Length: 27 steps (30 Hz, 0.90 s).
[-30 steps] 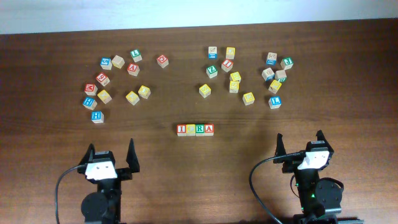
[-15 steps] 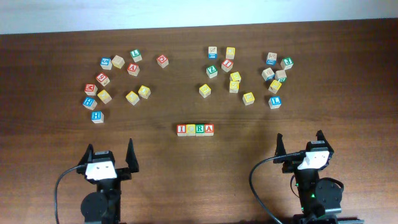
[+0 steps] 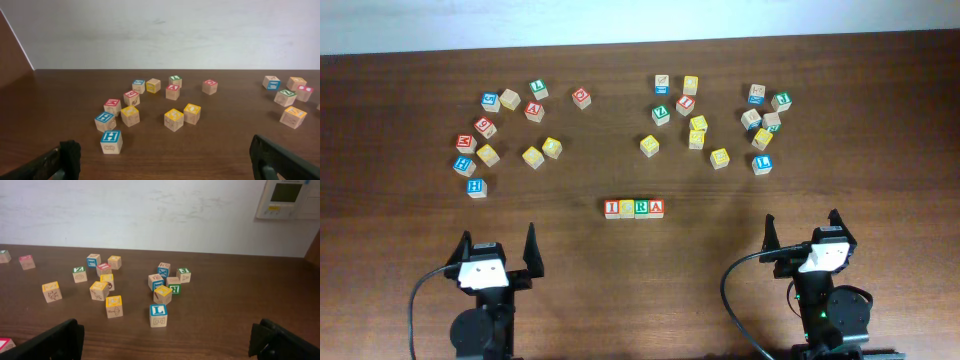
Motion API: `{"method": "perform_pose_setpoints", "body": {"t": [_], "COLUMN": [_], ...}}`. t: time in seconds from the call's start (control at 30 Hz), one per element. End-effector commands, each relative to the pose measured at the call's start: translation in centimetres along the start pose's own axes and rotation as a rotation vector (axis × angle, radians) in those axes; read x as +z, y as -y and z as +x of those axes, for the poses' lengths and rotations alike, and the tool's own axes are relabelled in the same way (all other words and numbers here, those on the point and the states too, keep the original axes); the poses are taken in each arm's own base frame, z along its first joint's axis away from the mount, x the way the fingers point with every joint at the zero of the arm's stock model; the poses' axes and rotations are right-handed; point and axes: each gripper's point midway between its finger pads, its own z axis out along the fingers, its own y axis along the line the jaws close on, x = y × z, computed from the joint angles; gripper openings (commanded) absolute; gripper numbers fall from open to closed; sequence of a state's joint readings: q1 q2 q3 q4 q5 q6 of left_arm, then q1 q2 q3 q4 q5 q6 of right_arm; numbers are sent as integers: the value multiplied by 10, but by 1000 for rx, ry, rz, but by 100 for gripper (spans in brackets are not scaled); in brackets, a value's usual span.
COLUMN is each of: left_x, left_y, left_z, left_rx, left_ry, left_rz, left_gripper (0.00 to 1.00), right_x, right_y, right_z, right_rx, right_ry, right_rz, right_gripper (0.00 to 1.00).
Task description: Spell out ICRA
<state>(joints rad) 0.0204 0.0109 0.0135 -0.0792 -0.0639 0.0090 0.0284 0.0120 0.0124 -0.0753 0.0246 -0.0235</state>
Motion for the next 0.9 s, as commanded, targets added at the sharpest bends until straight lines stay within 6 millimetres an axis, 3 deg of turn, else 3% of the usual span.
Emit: {"method": "perform_pose_setpoints", "body": {"t": [0.0,0.87], "left_x": [0,0], "left_y": [-10,-12], "left_z": [2,1], "left_rx": [-16,-22], "left_ry": [-1,3], "left_rz": [-46,-59], "left_gripper": [99,99], "right_x": [0,0], "right_y": [-1,-1], "right_z": [3,3], "right_rx": [1,1], "right_ry": [-5,-4], "right_rz": [-4,-4], "right_gripper": [98,98]}}
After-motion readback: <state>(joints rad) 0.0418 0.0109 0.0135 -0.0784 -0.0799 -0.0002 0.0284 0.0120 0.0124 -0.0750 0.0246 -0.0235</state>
